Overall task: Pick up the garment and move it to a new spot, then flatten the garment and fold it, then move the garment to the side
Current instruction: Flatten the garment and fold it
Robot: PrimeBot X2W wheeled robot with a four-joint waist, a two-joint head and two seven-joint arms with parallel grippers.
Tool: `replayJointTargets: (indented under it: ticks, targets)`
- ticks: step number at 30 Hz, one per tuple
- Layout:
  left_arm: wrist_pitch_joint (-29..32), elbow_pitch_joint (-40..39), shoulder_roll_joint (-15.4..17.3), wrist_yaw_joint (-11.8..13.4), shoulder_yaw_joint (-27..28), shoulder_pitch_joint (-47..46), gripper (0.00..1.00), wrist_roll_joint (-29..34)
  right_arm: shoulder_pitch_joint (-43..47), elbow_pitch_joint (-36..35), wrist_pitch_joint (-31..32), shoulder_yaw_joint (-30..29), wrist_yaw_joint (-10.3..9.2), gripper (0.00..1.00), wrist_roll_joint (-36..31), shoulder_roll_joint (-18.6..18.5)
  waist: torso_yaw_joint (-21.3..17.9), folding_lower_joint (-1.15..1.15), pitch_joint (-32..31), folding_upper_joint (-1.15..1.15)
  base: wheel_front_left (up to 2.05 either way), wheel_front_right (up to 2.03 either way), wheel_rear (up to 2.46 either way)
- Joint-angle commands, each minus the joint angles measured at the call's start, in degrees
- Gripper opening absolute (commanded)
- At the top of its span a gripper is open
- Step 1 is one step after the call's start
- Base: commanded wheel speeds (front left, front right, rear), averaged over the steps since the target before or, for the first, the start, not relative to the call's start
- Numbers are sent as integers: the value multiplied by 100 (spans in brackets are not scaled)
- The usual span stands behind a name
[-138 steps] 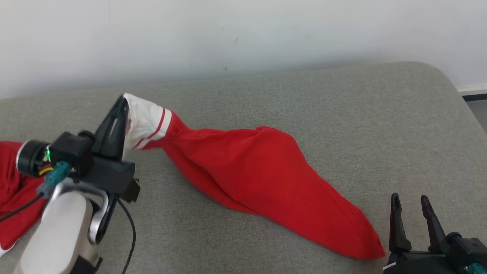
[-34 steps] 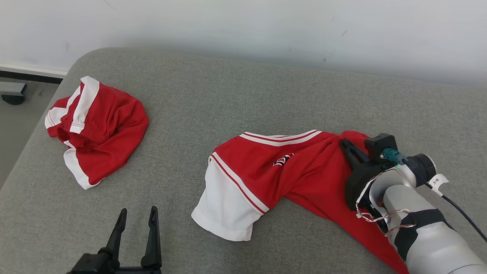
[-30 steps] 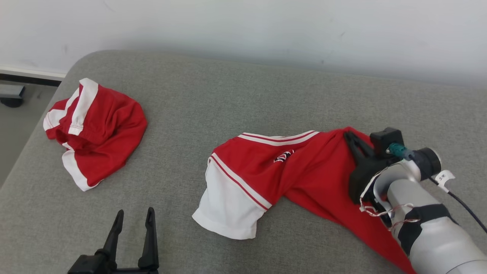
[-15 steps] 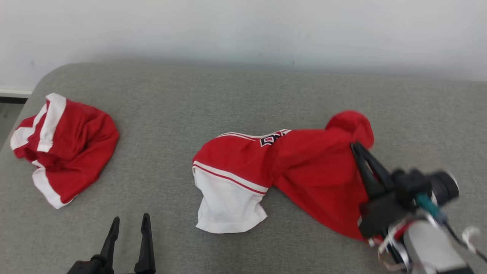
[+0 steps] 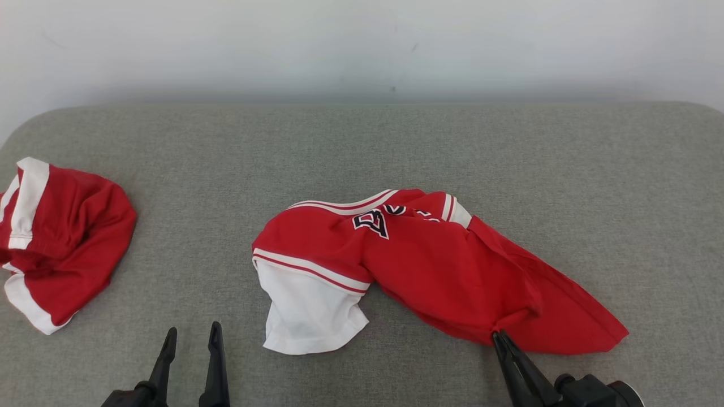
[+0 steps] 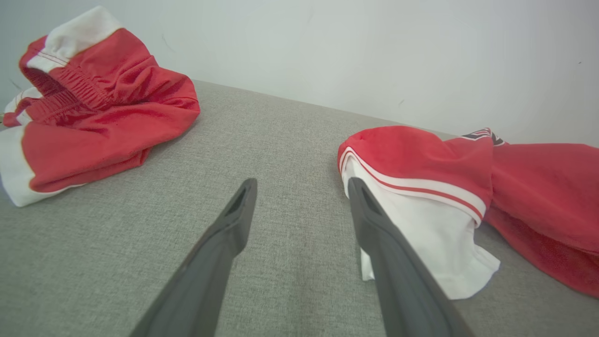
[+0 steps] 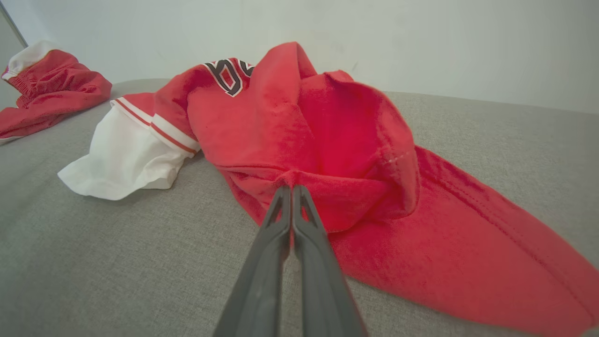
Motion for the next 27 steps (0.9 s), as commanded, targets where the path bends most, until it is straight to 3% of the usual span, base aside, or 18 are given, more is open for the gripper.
replayJointTargets:
  ticks: [1,12,27]
  targets:
    - [-17,6,-8,-14,11,6,100,-3,-54,-64,-7,4,-14,100,47,34,-29,0,5,0,0,0,0]
    - [-17,92,-8,-28,93,3,100,-18,173,-1183,-5,-356,-14,100,356,-257,-116,0,-64,0,0,0,0]
    - [-17,693,-7,-144,-474,41,100,64,259,-602,-5,-907,-14,100,311,-177,-186,0,-315,0,0,0,0]
